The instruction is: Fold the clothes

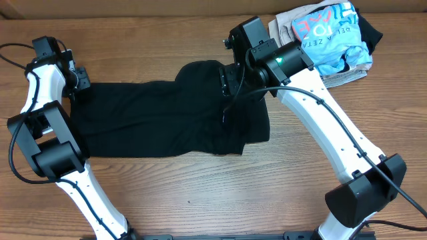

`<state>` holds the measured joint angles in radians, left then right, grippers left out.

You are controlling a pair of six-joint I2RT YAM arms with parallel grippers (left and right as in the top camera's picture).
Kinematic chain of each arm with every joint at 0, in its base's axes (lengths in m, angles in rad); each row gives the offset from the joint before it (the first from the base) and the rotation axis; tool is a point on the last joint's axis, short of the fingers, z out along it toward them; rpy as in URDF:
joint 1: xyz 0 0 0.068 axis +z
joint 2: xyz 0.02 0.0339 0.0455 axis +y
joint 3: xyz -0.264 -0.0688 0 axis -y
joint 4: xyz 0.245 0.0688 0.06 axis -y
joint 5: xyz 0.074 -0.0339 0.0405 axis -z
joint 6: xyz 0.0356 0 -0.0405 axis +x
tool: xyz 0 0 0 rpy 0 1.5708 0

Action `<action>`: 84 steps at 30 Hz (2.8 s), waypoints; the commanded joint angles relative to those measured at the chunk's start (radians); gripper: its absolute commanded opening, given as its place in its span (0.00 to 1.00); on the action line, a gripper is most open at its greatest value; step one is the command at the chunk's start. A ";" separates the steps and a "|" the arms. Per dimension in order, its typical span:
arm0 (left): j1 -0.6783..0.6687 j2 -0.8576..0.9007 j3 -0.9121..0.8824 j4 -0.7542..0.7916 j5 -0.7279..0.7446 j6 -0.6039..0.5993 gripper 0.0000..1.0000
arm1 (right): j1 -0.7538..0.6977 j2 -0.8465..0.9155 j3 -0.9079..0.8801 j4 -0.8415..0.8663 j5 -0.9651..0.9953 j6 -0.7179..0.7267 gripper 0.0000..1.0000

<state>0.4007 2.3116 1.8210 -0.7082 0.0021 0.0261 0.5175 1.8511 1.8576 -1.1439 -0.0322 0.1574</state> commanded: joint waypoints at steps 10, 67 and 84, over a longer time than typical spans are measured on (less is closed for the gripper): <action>-0.002 0.024 -0.010 0.045 -0.010 -0.003 0.80 | -0.003 0.008 -0.002 -0.009 0.012 0.006 0.72; -0.002 0.047 0.016 -0.227 -0.001 -0.030 0.04 | -0.057 0.413 -0.002 0.617 -0.012 0.001 0.88; -0.002 0.047 0.015 -0.235 -0.001 -0.030 0.04 | -0.055 0.552 -0.001 0.771 -0.014 0.002 0.51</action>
<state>0.3931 2.3341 1.8549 -0.9207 0.0170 0.0029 0.4644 2.3997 1.8523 -0.3836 -0.0483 0.1642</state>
